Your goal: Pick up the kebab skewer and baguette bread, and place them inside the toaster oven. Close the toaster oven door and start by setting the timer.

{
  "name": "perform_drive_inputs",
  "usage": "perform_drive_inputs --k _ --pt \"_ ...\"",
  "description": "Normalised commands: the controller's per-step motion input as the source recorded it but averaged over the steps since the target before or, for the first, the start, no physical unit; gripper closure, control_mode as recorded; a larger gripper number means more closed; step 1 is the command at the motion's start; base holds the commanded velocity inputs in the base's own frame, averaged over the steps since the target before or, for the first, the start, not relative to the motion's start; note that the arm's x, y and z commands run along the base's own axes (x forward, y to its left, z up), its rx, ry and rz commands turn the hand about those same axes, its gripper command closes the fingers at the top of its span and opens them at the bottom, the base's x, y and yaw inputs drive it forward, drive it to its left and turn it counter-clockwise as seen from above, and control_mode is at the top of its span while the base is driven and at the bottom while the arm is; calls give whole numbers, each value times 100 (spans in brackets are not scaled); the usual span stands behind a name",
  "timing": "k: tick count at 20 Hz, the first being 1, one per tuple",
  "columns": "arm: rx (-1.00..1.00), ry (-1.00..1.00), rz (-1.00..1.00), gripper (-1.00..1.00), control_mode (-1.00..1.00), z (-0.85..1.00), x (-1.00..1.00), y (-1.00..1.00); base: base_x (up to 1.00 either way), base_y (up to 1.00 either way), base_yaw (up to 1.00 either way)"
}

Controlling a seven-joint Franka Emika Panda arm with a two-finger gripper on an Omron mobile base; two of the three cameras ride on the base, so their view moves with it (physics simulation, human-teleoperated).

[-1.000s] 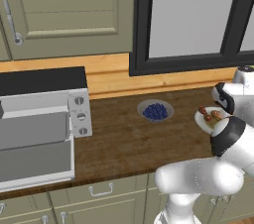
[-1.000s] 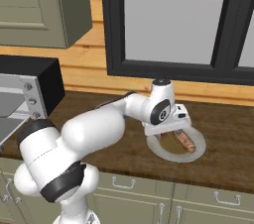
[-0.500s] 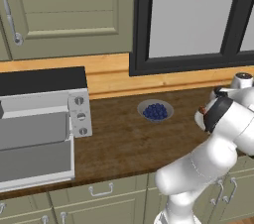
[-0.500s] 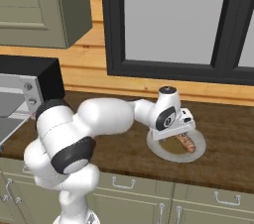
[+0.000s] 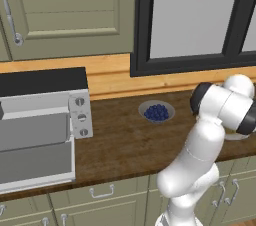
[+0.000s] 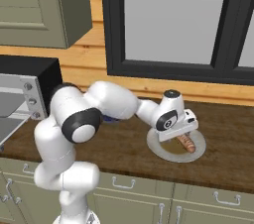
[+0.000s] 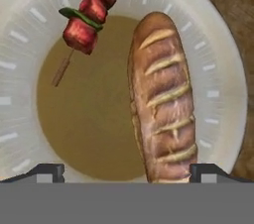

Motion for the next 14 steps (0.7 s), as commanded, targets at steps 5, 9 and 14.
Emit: perform_drive_inputs --k 5,9,14 --pt "0 0 3 -100 -100 -26 35 -17 0 0 0" --pt "0 0 4 -100 -100 -19 33 -24 0 0 0" --pt "0 0 2 -100 -100 -38 26 -11 0 0 0"
